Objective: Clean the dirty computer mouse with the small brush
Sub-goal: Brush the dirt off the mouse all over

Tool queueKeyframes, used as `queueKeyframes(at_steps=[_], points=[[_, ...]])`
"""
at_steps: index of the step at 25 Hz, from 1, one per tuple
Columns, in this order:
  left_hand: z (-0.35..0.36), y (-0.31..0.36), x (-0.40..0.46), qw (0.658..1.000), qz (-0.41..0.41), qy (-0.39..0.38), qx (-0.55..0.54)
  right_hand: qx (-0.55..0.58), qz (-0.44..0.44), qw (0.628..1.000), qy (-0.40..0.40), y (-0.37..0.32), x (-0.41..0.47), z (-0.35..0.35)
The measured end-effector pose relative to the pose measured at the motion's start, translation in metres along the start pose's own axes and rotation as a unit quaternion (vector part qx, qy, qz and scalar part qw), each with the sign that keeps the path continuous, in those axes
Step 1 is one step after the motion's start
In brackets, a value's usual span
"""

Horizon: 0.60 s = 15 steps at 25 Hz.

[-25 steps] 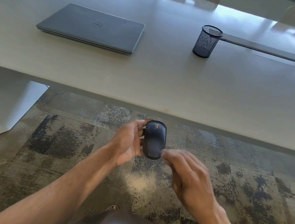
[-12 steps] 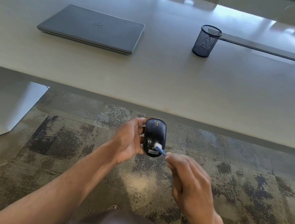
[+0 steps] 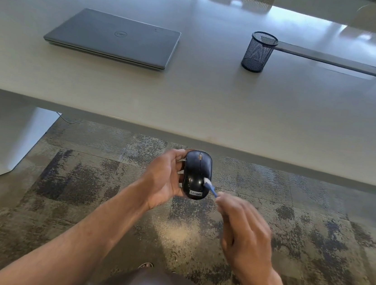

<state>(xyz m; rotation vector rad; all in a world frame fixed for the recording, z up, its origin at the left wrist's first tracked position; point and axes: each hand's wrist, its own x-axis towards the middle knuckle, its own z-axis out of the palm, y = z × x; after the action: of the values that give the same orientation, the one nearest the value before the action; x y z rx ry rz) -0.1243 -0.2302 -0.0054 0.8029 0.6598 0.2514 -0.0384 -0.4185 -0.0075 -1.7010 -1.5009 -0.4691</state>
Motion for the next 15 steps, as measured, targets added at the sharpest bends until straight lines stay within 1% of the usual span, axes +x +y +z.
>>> queueKeyframes(at_steps=[4, 6, 8, 11, 13, 15], points=[[-0.002, 0.0, 0.0, 1.0, -0.002, 0.004, -0.01, 0.03, -0.024, 0.999, -0.009, -0.017, -0.023, 0.012], [-0.002, -0.001, 0.0, 1.0, -0.001, 0.001, -0.012, 0.055, -0.022, 0.998, -0.022, -0.021, -0.026, 0.014], [-0.003, -0.001, 0.0, 1.0, 0.001, -0.004, -0.014, 0.067, -0.011, 0.998, -0.013, -0.017, -0.018, 0.01], [-0.003, -0.001, 0.0, 1.0, -0.002, -0.003, -0.013, 0.014, 0.016, 0.999, 0.024, 0.001, 0.005, -0.001], [-0.002, -0.002, 0.0, 1.0, -0.001, -0.002, -0.01, -0.009, 0.008, 1.0, 0.011, 0.004, 0.012, -0.001], [-0.003, -0.003, 0.0, 1.0, 0.003, -0.003, -0.009, -0.005, -0.034, 0.999, -0.025, -0.004, 0.007, 0.005]])
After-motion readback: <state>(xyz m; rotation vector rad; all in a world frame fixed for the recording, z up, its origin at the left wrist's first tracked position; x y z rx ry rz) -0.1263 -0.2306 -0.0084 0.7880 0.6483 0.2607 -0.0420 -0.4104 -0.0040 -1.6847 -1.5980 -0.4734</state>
